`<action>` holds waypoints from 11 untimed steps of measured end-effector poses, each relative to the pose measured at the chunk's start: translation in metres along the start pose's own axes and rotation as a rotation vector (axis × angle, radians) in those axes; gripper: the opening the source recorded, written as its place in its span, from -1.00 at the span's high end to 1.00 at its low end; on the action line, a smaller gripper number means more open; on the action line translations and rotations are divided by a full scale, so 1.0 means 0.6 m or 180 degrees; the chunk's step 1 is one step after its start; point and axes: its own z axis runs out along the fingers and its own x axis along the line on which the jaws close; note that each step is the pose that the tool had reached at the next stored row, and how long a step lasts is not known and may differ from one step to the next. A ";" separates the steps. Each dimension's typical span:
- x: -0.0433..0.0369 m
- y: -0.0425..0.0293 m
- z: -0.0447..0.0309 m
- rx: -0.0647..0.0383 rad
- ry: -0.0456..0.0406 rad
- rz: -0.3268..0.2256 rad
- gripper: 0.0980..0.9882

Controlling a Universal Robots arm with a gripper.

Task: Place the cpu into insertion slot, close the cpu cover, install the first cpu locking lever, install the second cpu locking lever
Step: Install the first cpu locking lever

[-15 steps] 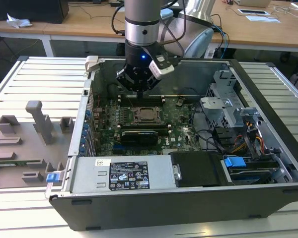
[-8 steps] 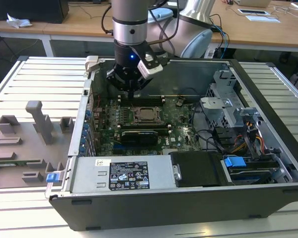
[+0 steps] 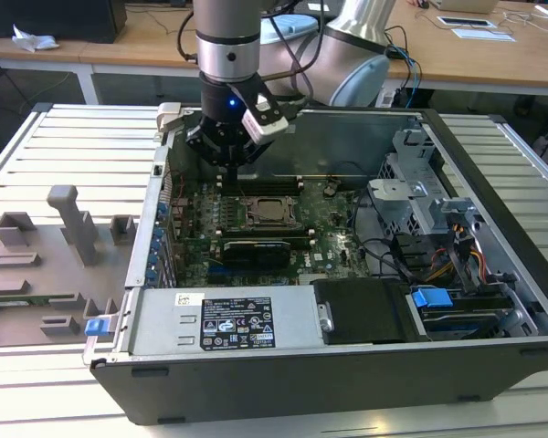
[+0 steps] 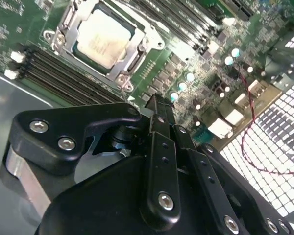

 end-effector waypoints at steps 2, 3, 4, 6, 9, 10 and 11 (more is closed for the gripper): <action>0.006 0.006 0.000 -0.0001 0.0000 0.0000 0.98; 0.008 0.008 0.001 -0.0001 0.0000 0.0000 0.98; 0.010 0.010 0.001 -0.0002 0.0000 0.0000 0.98; 0.020 0.018 0.001 -0.0005 -0.0001 0.0000 0.98; 0.021 0.032 0.002 -0.0009 -0.0001 0.0000 0.98; 0.021 0.035 0.002 -0.0009 -0.0001 0.0000 0.98; 0.020 0.039 0.002 -0.0009 -0.0001 0.0000 0.98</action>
